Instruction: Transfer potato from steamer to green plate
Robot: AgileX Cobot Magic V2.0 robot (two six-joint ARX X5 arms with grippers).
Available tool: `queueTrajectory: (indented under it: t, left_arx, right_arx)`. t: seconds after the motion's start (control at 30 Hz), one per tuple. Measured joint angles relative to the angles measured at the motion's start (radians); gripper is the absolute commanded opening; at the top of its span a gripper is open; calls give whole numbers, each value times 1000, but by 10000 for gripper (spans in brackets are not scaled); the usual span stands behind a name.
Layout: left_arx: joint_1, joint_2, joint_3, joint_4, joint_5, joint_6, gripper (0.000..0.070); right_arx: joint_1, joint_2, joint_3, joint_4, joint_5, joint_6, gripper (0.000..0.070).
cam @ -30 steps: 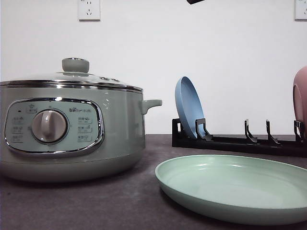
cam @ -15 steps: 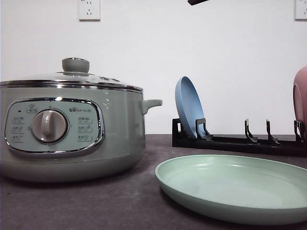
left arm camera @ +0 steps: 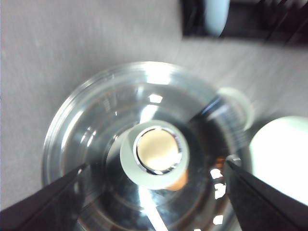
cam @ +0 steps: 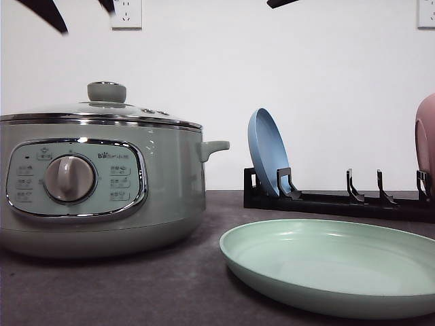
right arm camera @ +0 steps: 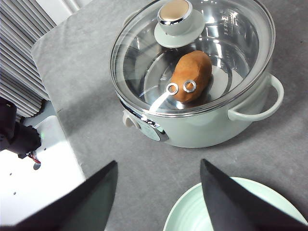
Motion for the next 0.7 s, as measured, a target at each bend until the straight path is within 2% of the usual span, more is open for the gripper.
queueTrajectory:
  t: [0.37, 0.7]
  left_arx:
    - [-42, 143, 0, 11, -23, 7, 555]
    - [-51, 191, 0, 16, -27, 7, 554]
  right_arx:
    - [0, 0, 0, 0, 0, 0, 339]
    - [0, 0, 0, -7, 0, 0, 339]
